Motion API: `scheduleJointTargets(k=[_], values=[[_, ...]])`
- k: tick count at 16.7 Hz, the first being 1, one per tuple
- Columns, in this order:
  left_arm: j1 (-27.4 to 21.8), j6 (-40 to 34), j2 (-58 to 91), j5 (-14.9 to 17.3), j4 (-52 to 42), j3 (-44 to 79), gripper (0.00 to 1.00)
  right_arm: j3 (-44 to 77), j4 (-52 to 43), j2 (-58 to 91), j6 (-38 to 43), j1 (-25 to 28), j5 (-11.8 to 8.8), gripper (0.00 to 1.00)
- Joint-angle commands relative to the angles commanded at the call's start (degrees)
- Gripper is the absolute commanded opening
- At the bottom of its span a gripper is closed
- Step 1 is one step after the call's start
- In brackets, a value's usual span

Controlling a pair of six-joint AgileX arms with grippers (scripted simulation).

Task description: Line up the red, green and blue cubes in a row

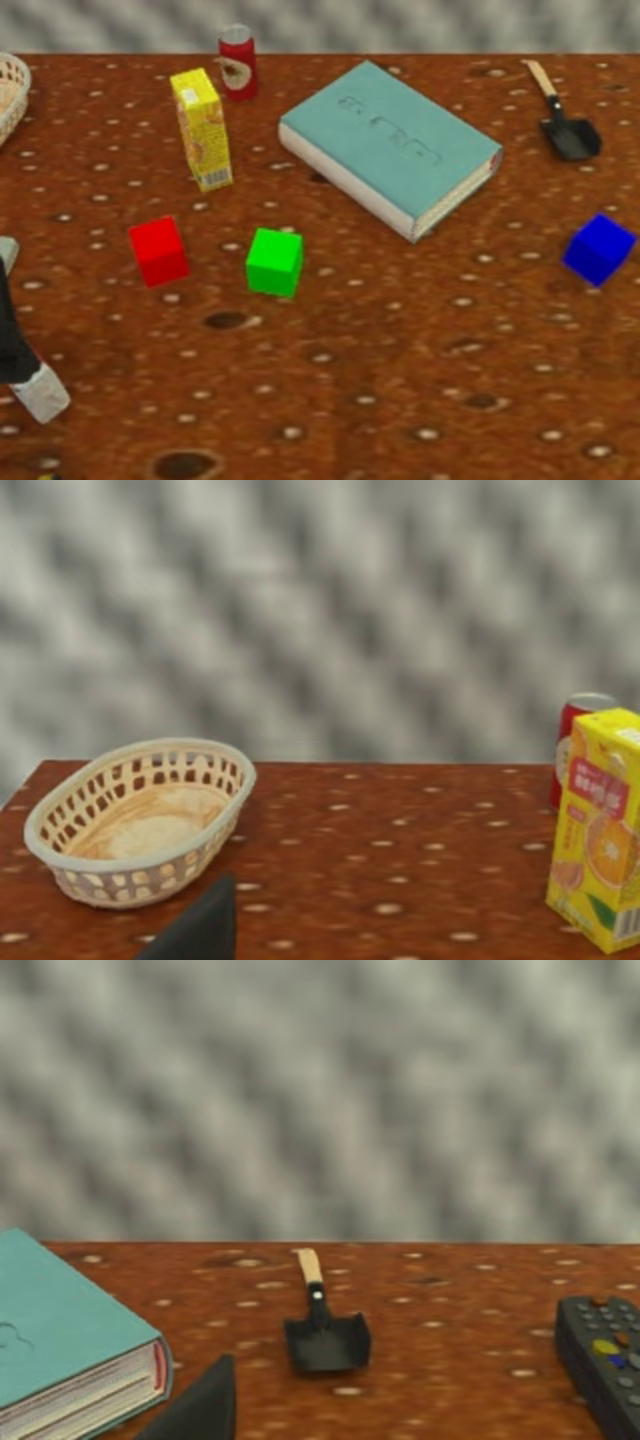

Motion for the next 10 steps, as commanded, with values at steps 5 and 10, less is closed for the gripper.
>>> scheduleJointTargets(k=[5,10], values=[[-0.5,2.0,3.5,0.0,-2.3,3.5,1.0,0.0,0.0,0.0,0.0,0.0,0.0,1.0],[-2.8,10.9,21.5,0.1,-12.6,20.0,1.0,0.0,0.0,0.0,0.0,0.0,0.0,1.0]])
